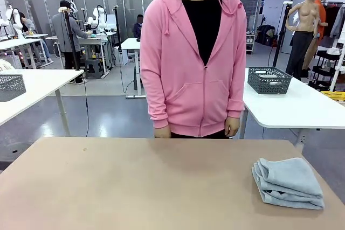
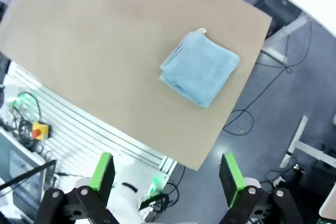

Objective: Fold the towels and place them in the basket.
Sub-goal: Stack the folded Towel with hook on the right side of the table.

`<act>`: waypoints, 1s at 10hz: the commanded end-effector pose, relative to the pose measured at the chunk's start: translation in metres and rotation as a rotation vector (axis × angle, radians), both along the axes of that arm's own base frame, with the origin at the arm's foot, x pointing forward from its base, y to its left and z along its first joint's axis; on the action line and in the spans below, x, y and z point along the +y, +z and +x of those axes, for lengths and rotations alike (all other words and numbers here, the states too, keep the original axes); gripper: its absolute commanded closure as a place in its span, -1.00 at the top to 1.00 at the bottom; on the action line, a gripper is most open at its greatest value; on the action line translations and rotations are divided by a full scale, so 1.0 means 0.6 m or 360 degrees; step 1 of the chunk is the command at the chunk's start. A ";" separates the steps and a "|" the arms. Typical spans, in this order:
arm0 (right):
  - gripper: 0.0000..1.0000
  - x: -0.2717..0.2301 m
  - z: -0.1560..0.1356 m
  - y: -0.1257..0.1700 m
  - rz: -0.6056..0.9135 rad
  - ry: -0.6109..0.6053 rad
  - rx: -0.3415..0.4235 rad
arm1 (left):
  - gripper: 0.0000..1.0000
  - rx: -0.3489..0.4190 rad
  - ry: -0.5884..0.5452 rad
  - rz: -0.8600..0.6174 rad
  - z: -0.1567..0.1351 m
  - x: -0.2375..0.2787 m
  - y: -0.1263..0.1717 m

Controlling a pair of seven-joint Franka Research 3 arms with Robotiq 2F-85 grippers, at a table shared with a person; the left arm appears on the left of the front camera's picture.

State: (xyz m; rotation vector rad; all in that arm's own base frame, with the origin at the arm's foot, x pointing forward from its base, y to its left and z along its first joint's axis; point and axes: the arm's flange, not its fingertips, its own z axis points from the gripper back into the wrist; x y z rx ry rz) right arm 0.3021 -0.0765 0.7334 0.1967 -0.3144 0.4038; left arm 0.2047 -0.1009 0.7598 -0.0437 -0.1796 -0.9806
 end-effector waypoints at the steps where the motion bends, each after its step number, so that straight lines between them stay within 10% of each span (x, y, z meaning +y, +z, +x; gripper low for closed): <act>1: 1.00 0.023 -0.058 0.010 -0.0023 0.0057 -0.0068 | 1.00 -0.0016 -0.0002 0.0020 0.000 0.003 0.002; 10: 1.00 0.033 -0.090 0.032 -0.0046 0.0068 -0.0097 | 1.00 -0.0016 -0.0002 0.0020 0.000 0.003 0.002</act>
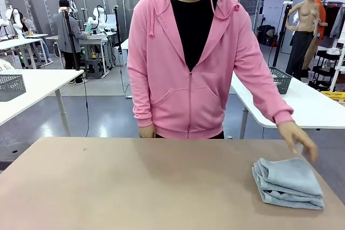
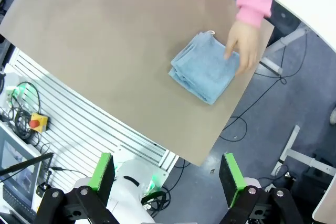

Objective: Fold the towels and place them in the basket.
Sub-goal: Stack the folded Towel with hook on the right side of the table.

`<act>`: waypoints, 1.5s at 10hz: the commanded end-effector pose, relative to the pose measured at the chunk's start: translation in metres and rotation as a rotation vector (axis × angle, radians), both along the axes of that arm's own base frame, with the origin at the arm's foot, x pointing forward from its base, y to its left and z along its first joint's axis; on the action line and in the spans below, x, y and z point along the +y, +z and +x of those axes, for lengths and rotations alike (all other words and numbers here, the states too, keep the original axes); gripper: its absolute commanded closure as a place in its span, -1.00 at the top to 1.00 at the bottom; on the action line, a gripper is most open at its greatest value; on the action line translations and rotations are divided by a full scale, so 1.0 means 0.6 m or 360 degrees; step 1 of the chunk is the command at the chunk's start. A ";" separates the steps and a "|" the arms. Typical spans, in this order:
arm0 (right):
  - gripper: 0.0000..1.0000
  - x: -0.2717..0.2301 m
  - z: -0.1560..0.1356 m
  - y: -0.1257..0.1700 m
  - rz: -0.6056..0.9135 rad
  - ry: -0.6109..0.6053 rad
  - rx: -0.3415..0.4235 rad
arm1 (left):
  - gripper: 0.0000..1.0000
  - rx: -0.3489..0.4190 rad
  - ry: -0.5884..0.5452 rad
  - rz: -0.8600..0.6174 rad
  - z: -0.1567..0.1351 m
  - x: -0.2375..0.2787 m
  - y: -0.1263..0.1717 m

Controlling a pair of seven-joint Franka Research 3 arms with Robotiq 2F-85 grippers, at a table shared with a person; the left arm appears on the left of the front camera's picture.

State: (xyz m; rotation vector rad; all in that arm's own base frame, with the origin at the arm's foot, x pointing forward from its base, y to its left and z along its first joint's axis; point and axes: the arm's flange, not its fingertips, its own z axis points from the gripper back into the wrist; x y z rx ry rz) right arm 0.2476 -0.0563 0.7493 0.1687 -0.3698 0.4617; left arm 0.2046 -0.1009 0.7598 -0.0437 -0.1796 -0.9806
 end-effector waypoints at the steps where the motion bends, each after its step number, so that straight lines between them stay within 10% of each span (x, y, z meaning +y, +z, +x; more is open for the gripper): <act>1: 1.00 0.000 0.001 0.005 -0.0009 -0.0008 0.0007 | 1.00 -0.0015 -0.0001 0.0020 0.000 0.003 0.002; 15: 1.00 0.000 0.001 0.005 -0.0009 -0.0008 0.0007 | 1.00 -0.0015 -0.0001 0.0020 0.000 0.003 0.002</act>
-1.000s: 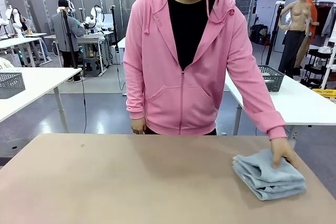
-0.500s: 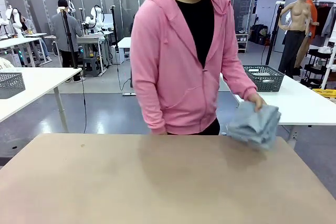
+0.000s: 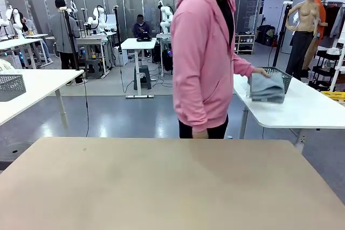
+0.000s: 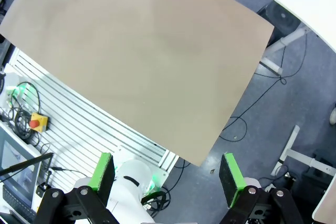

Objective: Fold the towels and place them in the basket.
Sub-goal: Stack the folded Towel with hook on the right side of the table.

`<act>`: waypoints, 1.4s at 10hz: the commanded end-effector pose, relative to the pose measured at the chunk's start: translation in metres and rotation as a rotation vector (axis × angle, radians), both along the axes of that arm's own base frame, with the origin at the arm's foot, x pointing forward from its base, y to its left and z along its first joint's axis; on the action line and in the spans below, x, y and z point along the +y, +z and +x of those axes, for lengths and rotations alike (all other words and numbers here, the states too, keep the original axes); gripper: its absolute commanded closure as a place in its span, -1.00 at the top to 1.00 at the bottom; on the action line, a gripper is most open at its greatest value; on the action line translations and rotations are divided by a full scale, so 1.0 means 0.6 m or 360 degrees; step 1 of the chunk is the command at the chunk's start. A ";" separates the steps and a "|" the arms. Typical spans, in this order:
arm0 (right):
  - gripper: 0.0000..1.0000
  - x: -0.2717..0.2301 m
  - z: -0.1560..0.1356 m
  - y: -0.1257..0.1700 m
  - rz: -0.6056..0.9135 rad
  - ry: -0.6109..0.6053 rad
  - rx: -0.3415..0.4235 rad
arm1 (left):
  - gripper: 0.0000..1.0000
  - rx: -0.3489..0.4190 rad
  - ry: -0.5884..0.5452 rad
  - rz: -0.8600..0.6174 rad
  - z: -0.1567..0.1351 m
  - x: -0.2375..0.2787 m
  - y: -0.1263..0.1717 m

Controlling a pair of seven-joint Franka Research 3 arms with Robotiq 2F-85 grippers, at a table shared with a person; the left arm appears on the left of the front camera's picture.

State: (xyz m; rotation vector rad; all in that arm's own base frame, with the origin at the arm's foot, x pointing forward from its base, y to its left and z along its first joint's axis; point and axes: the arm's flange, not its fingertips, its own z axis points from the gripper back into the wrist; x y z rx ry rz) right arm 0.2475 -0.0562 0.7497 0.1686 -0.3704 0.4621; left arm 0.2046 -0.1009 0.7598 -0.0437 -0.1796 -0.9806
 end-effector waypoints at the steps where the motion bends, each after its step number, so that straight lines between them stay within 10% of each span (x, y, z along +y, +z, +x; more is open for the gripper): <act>1: 1.00 -0.001 0.001 0.005 -0.0009 -0.0009 0.0008 | 1.00 -0.0015 -0.0001 0.0020 0.000 0.003 0.002; 14: 1.00 -0.001 0.001 0.005 -0.0009 -0.0009 0.0008 | 1.00 -0.0015 -0.0001 0.0020 0.000 0.003 0.002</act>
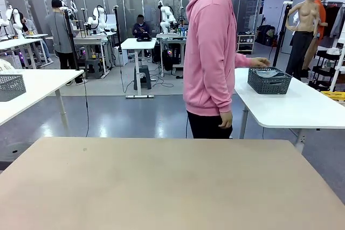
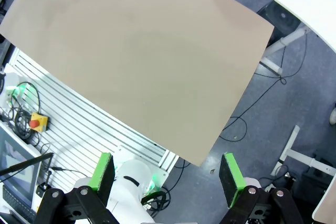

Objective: Fold the towels and place them in the basket.
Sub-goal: Stack the folded Towel with hook on the right side of the table.

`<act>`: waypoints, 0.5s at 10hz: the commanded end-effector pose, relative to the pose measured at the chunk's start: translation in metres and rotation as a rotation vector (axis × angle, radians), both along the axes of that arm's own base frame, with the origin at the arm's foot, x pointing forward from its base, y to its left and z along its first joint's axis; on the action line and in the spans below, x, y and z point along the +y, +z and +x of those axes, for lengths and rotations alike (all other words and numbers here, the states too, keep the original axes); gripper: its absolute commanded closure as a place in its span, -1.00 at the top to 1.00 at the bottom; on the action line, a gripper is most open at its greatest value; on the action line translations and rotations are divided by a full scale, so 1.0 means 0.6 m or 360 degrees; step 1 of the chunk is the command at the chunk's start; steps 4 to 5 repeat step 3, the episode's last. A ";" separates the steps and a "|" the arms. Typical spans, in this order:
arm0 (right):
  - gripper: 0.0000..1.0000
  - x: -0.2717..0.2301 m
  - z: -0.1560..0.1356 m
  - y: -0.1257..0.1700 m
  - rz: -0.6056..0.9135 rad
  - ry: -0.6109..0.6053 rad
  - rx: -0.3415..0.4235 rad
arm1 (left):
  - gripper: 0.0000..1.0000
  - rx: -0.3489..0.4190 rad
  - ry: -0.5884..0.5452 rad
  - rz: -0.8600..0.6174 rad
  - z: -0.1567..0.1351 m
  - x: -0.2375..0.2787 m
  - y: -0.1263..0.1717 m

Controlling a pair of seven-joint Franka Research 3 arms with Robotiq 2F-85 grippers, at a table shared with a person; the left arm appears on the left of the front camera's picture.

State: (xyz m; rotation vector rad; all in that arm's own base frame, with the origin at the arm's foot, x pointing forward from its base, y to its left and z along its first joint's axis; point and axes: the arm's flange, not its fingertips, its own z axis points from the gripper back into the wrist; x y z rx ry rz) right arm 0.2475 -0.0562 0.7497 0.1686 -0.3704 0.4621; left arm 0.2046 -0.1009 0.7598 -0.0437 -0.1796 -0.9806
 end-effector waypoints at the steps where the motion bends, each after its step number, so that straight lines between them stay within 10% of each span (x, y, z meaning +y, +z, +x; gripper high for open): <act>1: 1.00 -0.001 0.001 0.005 -0.0009 -0.0009 0.0008 | 1.00 -0.0015 -0.0001 0.0020 0.000 0.003 0.002; 5: 1.00 -0.001 0.001 0.005 -0.0009 -0.0009 0.0008 | 1.00 -0.0015 -0.0001 0.0020 0.000 0.003 0.002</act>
